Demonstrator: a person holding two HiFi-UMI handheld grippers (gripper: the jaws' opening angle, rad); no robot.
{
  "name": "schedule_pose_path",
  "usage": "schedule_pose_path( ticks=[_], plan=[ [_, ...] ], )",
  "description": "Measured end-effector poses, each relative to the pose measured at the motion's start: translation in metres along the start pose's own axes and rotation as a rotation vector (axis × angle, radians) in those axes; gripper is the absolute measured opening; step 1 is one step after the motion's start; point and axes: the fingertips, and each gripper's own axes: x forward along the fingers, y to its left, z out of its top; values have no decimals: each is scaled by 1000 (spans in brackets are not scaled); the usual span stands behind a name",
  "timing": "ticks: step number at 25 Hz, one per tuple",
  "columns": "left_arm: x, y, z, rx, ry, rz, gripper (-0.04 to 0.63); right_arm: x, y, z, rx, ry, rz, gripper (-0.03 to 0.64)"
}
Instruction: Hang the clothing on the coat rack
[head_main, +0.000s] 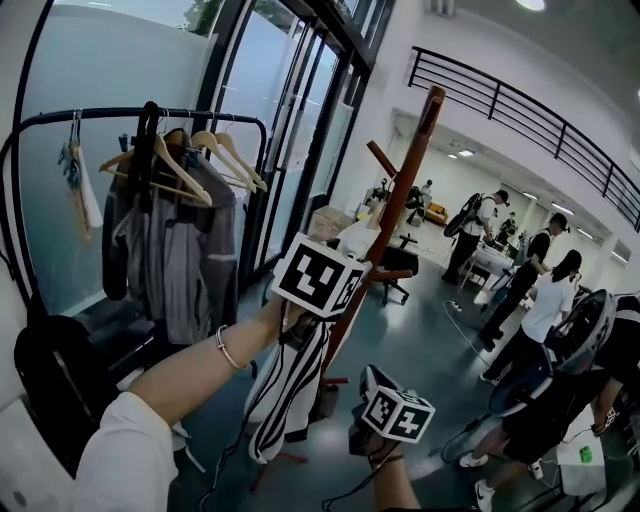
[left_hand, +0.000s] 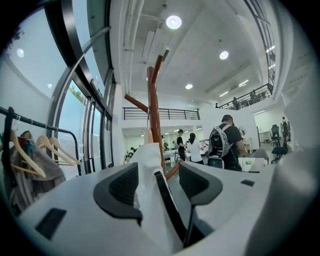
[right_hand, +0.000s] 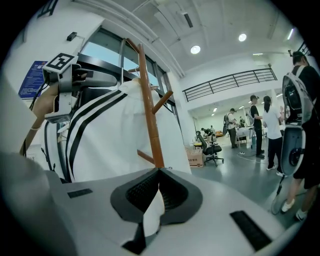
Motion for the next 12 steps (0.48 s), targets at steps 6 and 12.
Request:
schedule_pose_path(
  ticks=[6,12],
  plan=[
    [-23,5,-5,-36,-73,9,253,1,18,-9,-2,4,2,23],
    [-58,9,-13,0,-187,50,252,-1,33,-16,11,-12,-7,23]
  ],
)
